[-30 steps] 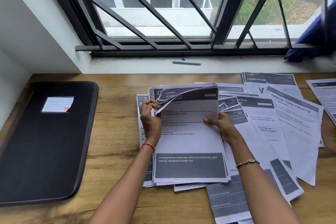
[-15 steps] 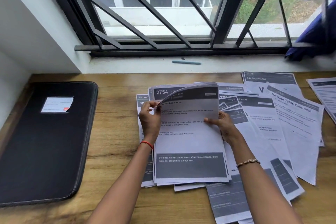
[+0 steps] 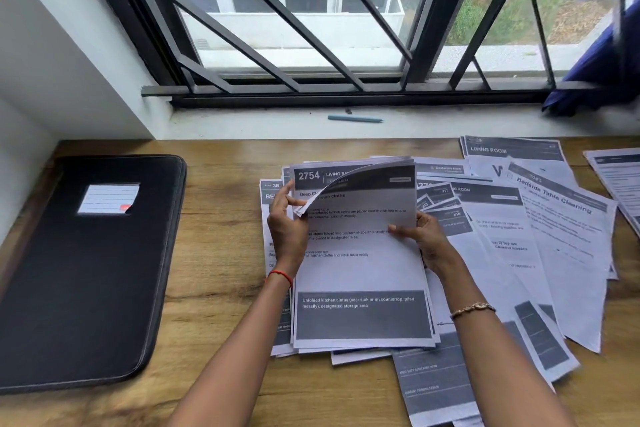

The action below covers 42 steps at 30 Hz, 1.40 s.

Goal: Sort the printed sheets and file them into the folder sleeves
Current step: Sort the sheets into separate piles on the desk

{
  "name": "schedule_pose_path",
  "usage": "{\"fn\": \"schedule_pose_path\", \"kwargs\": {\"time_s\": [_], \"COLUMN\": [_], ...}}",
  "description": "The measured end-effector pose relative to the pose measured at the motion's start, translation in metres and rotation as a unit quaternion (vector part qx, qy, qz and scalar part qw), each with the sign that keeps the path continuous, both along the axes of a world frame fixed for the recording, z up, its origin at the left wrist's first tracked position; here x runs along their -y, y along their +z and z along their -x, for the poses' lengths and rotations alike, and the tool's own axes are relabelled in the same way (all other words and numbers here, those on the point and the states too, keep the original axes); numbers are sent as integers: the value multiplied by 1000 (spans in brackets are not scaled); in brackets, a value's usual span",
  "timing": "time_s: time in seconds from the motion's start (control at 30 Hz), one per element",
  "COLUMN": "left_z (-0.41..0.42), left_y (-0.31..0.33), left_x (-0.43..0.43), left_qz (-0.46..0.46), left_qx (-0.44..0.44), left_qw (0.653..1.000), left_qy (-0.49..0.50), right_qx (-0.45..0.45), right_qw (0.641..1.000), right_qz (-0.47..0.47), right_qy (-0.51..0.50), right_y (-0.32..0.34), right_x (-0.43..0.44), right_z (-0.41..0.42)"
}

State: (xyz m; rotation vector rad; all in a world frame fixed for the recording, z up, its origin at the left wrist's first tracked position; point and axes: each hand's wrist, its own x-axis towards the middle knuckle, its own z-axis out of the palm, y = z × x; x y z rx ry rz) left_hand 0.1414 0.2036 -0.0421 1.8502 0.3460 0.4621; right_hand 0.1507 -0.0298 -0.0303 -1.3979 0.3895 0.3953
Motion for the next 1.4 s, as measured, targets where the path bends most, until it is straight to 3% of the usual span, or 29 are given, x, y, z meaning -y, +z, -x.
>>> {"fn": "schedule_pose_path", "kwargs": {"time_s": [0.4, 0.7, 0.9, 1.1, 1.4], "left_z": [-4, 3, 0, -1, 0], "left_y": [8, 12, 7, 4, -5], "left_x": [-3, 5, -1, -3, -3], "left_qz": [-7, -10, -84, -40, -63], "left_qx": [-20, 31, 51, 37, 36], "left_qw": [1000, 998, 995, 999, 997], "left_qy": [4, 54, 27, 2, 1], "right_qx": [-1, 2, 4, 3, 4], "right_qw": [1000, 1000, 1000, 1000, 1000], "right_qz": [-6, -2, -8, -9, -8], "right_qy": [1, -1, 2, 5, 3], "right_y": [3, 2, 4, 4, 3], "right_x": [0, 0, 0, -1, 0], "right_z": [1, 1, 1, 2, 1]}}
